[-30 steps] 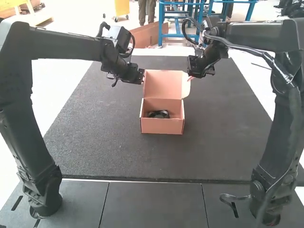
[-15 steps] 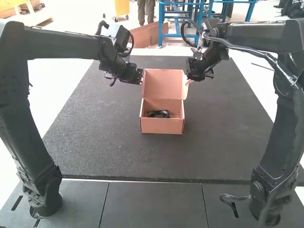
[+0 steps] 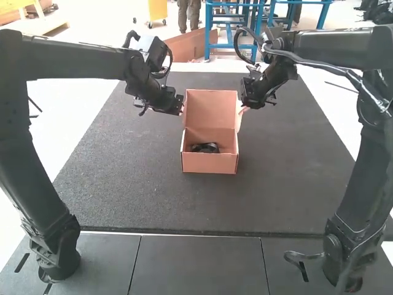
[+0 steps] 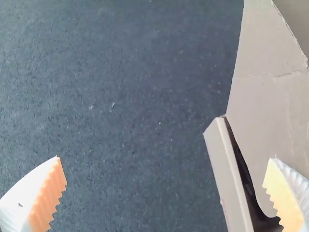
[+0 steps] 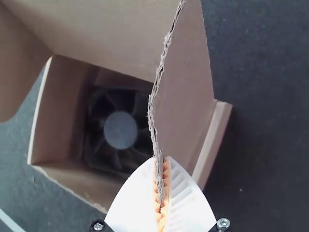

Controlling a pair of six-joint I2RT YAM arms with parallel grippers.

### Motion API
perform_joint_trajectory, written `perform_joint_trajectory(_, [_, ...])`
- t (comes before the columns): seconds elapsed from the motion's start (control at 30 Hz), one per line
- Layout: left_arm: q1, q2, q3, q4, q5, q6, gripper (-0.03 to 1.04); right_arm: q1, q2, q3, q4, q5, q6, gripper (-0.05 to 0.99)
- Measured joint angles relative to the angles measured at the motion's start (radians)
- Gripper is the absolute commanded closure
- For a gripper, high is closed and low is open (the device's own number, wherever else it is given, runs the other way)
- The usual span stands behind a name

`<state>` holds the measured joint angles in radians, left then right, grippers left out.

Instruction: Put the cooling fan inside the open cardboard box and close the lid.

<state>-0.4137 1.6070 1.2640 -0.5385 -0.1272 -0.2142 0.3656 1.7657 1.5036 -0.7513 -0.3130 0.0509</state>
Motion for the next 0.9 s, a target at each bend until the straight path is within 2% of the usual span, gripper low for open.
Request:
perform_joint_trajectory(0.67, [-0.031,-0.022,-0.016,-0.035,0.024,-0.001,0.04,0.023,-0.087,-0.13,-0.029,-0.034,-0.021,0.95])
perform_joint_trajectory(0.9, [-0.032,-0.062,-0.053,-0.035,0.031,-0.001,0.04,0.029,-0.087,-0.167,0.019,-0.05,-0.008,0.95])
